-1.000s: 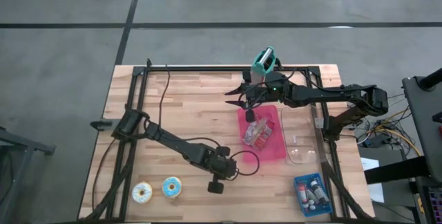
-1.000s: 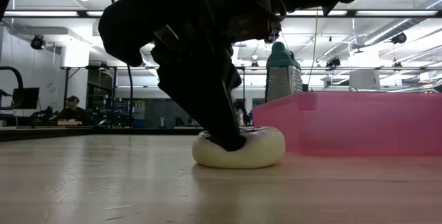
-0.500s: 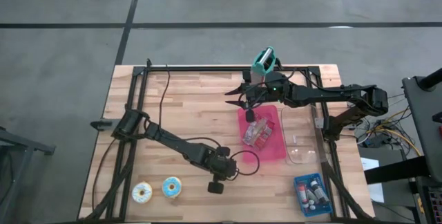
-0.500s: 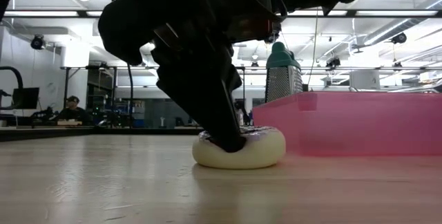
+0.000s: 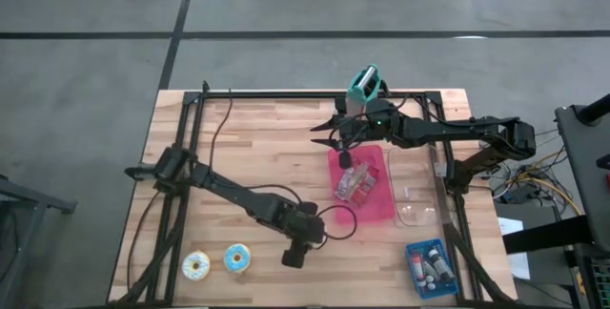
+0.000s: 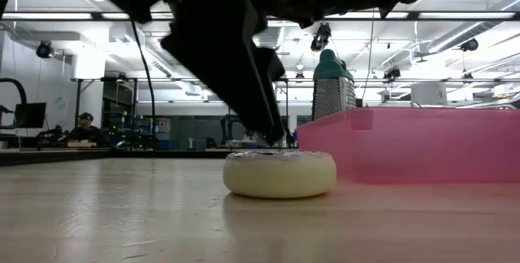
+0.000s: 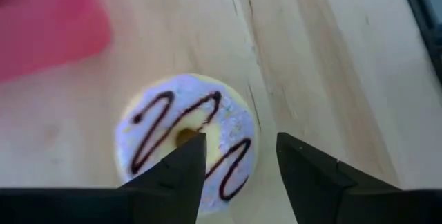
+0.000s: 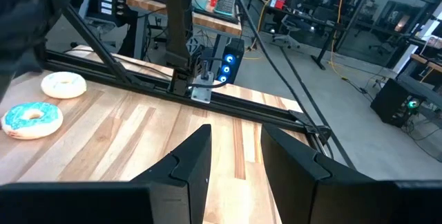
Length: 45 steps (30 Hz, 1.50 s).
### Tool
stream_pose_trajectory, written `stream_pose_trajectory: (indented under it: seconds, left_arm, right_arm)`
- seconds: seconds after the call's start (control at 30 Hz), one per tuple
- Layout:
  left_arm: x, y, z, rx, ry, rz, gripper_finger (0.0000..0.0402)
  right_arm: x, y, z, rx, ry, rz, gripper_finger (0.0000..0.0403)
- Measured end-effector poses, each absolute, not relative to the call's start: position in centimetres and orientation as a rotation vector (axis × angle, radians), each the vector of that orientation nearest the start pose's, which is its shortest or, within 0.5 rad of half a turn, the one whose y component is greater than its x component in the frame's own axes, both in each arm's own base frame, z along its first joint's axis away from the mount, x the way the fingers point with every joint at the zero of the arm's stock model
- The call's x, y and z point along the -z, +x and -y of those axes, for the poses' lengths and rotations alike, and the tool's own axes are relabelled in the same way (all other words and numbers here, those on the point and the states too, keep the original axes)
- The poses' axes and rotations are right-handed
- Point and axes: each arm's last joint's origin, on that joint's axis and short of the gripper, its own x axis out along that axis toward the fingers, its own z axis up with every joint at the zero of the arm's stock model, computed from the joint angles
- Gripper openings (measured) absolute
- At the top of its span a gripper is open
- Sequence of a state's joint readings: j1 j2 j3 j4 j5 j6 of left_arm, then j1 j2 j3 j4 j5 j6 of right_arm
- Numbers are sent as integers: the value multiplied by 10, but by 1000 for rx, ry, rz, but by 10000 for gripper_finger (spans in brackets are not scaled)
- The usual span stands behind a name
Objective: Pick & Place Food Item
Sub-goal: Put the purple donut into the transparent bin
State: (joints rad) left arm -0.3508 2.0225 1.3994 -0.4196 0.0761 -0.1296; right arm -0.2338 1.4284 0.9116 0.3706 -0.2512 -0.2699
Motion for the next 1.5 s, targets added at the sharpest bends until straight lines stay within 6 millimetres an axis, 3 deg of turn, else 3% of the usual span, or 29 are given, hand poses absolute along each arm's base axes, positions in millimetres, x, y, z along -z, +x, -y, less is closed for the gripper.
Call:
stream_pose_trajectory:
  seconds: [0.27, 0.5, 0.7, 0.97, 1.13, 1.4, 1.5]
  left_arm:
    - [-230, 368, 135, 278, 105, -899, 182]
    - [-258, 319, 117, 322, 120, -603, 182]
    - [-243, 262, 96, 337, 85, -384, 182]
    - [-234, 207, 80, 352, 27, -302, 181]
    - [-235, 193, 76, 359, 17, -259, 181]
    - [-234, 193, 76, 360, 17, -262, 181]
    - [-234, 193, 76, 360, 24, -258, 181]
  right_arm:
    - [-282, 313, 67, -36, -234, -138, 121]
    - [-282, 313, 67, -36, -234, -138, 121]
    - [-282, 313, 67, -36, -235, -138, 121]
    - [-282, 313, 67, -36, -234, -138, 121]
    - [-282, 313, 67, -37, -234, -138, 121]
    - [-282, 313, 67, -36, -227, -138, 121]
    - [-282, 314, 63, -47, -59, -137, 121]
